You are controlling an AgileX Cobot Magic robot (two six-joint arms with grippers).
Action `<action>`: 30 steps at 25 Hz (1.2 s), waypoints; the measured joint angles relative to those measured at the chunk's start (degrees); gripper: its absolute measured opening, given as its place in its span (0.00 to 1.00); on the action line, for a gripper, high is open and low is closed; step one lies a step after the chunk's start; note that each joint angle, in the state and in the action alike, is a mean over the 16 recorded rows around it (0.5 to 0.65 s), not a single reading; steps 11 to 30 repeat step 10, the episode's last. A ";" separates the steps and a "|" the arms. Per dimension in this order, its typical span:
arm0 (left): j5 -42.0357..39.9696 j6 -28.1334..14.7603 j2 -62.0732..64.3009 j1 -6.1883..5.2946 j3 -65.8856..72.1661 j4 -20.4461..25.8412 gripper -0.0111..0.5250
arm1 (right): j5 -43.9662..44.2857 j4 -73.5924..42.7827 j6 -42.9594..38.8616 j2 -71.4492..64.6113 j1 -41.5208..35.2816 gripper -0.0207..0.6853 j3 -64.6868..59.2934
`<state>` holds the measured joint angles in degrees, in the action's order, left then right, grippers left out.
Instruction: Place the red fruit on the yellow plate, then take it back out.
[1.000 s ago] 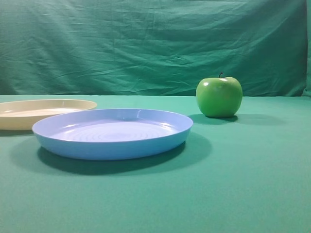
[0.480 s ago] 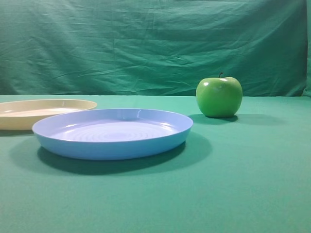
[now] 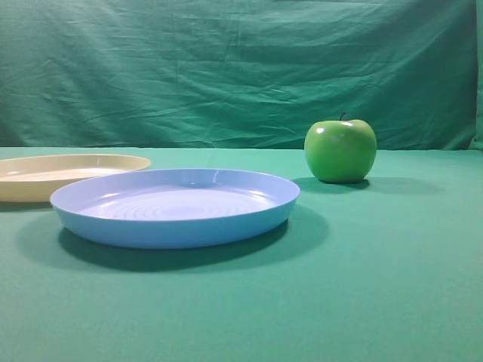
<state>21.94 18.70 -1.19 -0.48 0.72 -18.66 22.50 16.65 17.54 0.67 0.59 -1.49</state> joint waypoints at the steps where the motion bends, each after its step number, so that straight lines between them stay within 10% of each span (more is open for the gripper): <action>1: 0.00 0.00 0.00 0.00 0.00 0.00 0.02 | 0.00 0.00 0.00 0.00 0.00 0.03 0.00; 30: 0.00 0.00 0.00 0.00 0.00 0.00 0.02 | 0.00 0.00 -0.03 0.00 0.00 0.03 0.00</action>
